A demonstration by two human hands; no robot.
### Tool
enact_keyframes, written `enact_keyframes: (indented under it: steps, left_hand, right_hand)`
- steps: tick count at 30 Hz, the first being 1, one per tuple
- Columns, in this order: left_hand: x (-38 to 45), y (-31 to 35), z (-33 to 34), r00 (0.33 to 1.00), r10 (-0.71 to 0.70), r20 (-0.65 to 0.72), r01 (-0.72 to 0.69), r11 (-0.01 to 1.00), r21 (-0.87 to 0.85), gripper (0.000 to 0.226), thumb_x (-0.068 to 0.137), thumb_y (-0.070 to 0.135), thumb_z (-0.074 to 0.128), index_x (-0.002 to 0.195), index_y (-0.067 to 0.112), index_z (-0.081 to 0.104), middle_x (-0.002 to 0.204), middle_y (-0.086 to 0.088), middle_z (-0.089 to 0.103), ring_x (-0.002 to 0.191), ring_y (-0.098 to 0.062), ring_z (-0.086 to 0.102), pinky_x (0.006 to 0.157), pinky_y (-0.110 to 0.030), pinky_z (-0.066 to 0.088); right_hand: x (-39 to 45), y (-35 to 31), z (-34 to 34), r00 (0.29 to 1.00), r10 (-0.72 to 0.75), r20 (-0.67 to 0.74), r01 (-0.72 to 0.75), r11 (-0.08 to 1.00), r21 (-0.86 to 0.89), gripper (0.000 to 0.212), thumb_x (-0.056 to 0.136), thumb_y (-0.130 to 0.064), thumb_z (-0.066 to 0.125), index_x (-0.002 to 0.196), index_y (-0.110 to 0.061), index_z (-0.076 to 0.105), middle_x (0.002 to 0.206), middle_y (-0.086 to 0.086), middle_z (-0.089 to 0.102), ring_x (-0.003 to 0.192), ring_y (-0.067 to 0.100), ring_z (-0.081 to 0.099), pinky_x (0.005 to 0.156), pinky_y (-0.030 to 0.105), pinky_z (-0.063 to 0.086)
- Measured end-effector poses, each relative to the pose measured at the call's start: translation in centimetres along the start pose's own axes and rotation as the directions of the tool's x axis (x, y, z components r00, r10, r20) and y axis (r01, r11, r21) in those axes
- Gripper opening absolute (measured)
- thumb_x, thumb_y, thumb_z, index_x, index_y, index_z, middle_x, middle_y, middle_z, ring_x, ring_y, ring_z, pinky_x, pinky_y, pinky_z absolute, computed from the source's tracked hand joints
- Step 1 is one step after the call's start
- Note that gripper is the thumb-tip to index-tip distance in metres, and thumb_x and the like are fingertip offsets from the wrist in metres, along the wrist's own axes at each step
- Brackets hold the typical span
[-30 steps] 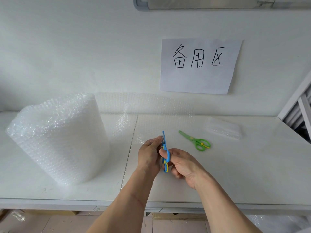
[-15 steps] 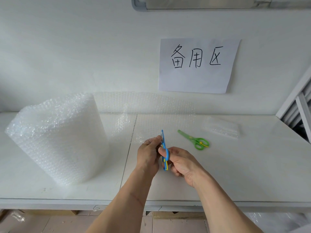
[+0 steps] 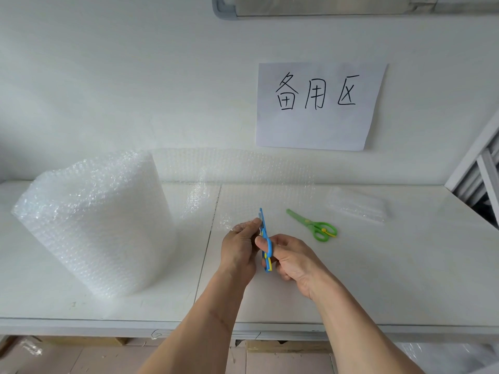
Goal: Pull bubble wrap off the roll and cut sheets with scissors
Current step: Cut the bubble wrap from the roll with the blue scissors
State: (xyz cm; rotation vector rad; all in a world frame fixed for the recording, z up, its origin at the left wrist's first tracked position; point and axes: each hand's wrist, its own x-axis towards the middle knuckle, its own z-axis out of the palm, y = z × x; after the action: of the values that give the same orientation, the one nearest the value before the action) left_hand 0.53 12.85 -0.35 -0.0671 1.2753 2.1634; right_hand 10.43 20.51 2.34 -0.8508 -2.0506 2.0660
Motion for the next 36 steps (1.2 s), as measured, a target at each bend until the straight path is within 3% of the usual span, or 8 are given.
enact_keyframes:
  steps: [7,13,15,19,25,27,32,36]
  left_hand:
    - [0.4,0.2,-0.1,0.999,-0.035,0.004,0.035,0.999,-0.024,0.017,0.086,0.017,0.073,0.078,0.008,0.061,0.066,-0.003,0.053,0.064,-0.018,0.05,0.075,-0.036,0.048]
    - [0.3,0.2,0.0,0.998,-0.052,0.022,0.051,0.999,0.006,0.017,0.088,0.013,0.07,0.075,0.005,0.062,0.063,-0.007,0.059,0.062,-0.023,0.059,0.068,-0.039,0.051]
    - [0.2,0.3,0.0,0.999,-0.046,0.02,0.045,0.999,0.004,0.019,0.089,0.013,0.069,0.074,0.006,0.061,0.062,-0.006,0.058,0.059,-0.022,0.058,0.061,-0.036,0.05]
    - [0.1,0.2,-0.2,0.999,-0.032,0.02,0.032,0.999,0.004,0.018,0.089,0.014,0.069,0.075,0.006,0.06,0.063,-0.006,0.057,0.06,-0.021,0.057,0.063,-0.036,0.05]
    - [0.3,0.0,-0.3,0.999,-0.026,0.021,0.026,0.999,0.027,0.016,0.088,0.015,0.07,0.08,0.003,0.063,0.071,-0.014,0.062,0.077,-0.032,0.059,0.092,-0.055,0.047]
    - [0.4,-0.1,-0.4,0.999,-0.03,0.017,0.03,0.999,0.016,0.016,0.088,0.015,0.07,0.081,0.003,0.062,0.073,-0.014,0.06,0.08,-0.033,0.058,0.095,-0.056,0.047]
    - [0.5,0.3,-0.2,0.998,-0.058,0.005,0.058,0.998,-0.026,0.017,0.087,0.017,0.07,0.083,0.005,0.059,0.068,-0.005,0.054,0.066,-0.022,0.057,0.074,-0.039,0.05]
    - [0.5,0.2,0.0,0.999,-0.047,-0.015,0.047,0.999,-0.013,0.011,0.09,0.009,0.066,0.08,0.005,0.064,0.063,-0.005,0.058,0.061,-0.02,0.059,0.063,-0.036,0.049]
  right_hand:
    - [0.1,0.2,0.3,1.0,-0.009,0.003,0.009,1.0,0.009,0.044,0.076,-0.048,0.076,0.093,-0.008,0.068,0.061,0.003,0.065,0.046,0.016,0.025,0.042,0.024,0.019]
    - [0.3,-0.4,0.2,1.0,-0.01,-0.005,0.01,1.0,0.018,0.035,0.076,-0.051,0.075,0.077,-0.017,0.064,0.064,0.005,0.066,0.043,0.014,0.029,0.04,0.022,0.022]
    - [0.4,-0.3,0.3,1.0,-0.014,-0.002,0.014,1.0,0.025,0.035,0.076,-0.05,0.075,0.077,-0.017,0.064,0.063,0.004,0.066,0.044,0.014,0.029,0.042,0.023,0.02]
    - [0.5,0.0,0.4,1.0,-0.011,0.007,0.011,1.0,0.027,0.035,0.076,-0.05,0.076,0.08,-0.017,0.065,0.062,0.003,0.066,0.049,0.016,0.03,0.043,0.024,0.02]
    - [0.7,-0.9,0.3,1.0,-0.015,0.001,0.015,1.0,0.018,0.036,0.076,-0.05,0.076,0.079,-0.016,0.064,0.062,0.006,0.066,0.044,0.014,0.028,0.041,0.022,0.02]
    - [0.7,-0.8,0.2,1.0,-0.022,0.003,0.022,1.0,0.011,0.035,0.077,-0.048,0.075,0.08,-0.015,0.064,0.061,0.004,0.065,0.045,0.014,0.029,0.042,0.022,0.019]
    - [0.5,-0.2,0.3,1.0,-0.005,-0.009,0.005,1.0,-0.001,0.032,0.077,-0.049,0.075,0.075,-0.019,0.065,0.06,0.002,0.065,0.047,0.016,0.029,0.043,0.024,0.02]
    - [0.5,-0.2,0.5,1.0,0.017,-0.022,-0.018,1.0,-0.017,0.04,0.076,-0.053,0.074,0.082,-0.015,0.065,0.064,0.004,0.066,0.043,0.013,0.031,0.042,0.023,0.022]
